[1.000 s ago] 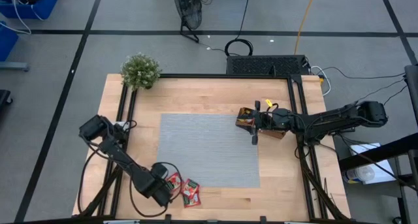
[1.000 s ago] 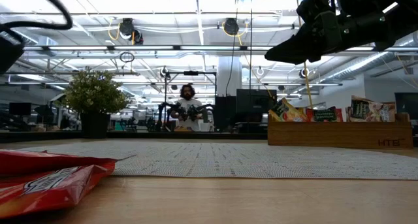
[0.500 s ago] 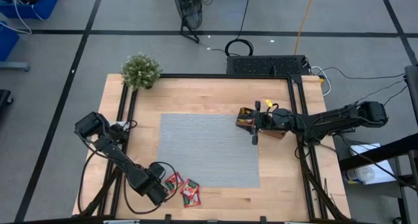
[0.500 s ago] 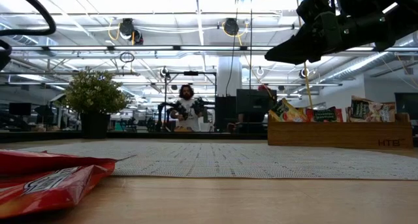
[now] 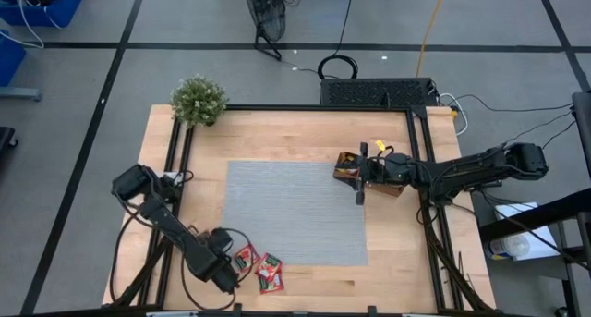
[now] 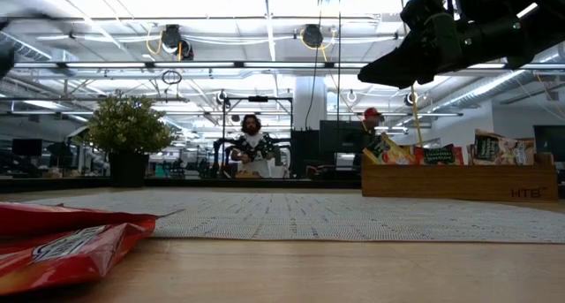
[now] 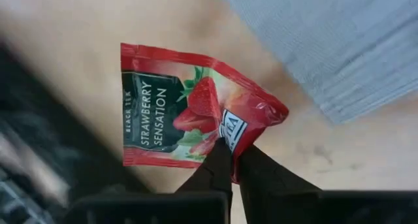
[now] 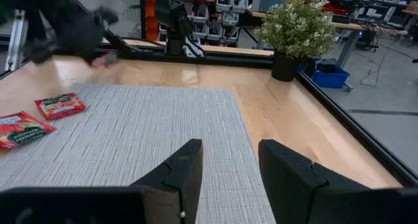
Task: Pick & Place Tea
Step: Put the red tea bag into the middle section of the wooden organizer
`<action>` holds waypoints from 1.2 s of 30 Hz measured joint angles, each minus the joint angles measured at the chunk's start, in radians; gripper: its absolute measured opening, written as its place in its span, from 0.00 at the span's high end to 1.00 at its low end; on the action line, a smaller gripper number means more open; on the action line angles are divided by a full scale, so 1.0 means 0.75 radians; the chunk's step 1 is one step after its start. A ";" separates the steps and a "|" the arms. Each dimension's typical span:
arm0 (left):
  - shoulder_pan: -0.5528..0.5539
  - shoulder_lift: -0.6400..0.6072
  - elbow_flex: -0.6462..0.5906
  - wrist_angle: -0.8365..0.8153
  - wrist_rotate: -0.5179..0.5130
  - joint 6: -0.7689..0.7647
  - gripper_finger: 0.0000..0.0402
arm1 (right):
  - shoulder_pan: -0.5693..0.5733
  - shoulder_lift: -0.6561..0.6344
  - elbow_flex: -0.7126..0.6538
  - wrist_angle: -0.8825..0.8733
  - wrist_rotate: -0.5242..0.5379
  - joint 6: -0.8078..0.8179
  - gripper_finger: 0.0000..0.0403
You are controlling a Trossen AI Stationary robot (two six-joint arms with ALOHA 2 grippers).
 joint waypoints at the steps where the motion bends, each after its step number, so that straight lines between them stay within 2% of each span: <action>1: 0.013 -0.008 0.054 -0.099 -0.058 0.023 0.97 | 0.000 0.000 0.000 -0.001 0.000 0.001 0.67; 5: 0.082 -0.008 0.219 -0.388 -0.364 0.219 0.97 | 0.000 0.014 0.000 0.004 0.000 0.001 0.67; 9: 0.202 -0.011 0.281 -0.429 -0.781 0.581 0.97 | -0.001 0.068 0.000 0.065 0.000 0.062 0.67; 13: 0.378 -0.011 0.283 -0.334 -1.147 1.011 0.97 | -0.020 0.225 0.000 0.238 -0.003 0.179 0.67; 18: 0.596 -0.011 0.284 0.012 -1.506 1.603 0.97 | -0.050 0.518 0.000 0.625 -0.003 0.233 0.67; 22: 0.704 -0.011 0.285 0.399 -1.583 2.098 0.97 | -0.101 0.697 0.033 0.932 -0.008 0.290 0.67; 24: 0.735 -0.011 0.285 0.560 -1.587 2.294 0.97 | -0.151 0.752 0.070 0.944 -0.092 0.333 0.67; 26: 0.751 -0.011 0.286 0.672 -1.586 2.444 0.97 | -0.205 0.796 0.116 0.944 -0.240 0.404 0.67; 30: 0.766 -0.011 0.287 0.737 -1.578 2.545 0.97 | -0.284 0.840 0.188 0.949 -0.446 0.488 0.67; 36: 0.784 -0.012 0.287 0.727 -1.578 2.535 0.97 | -0.305 0.840 0.252 0.964 -0.472 0.546 0.67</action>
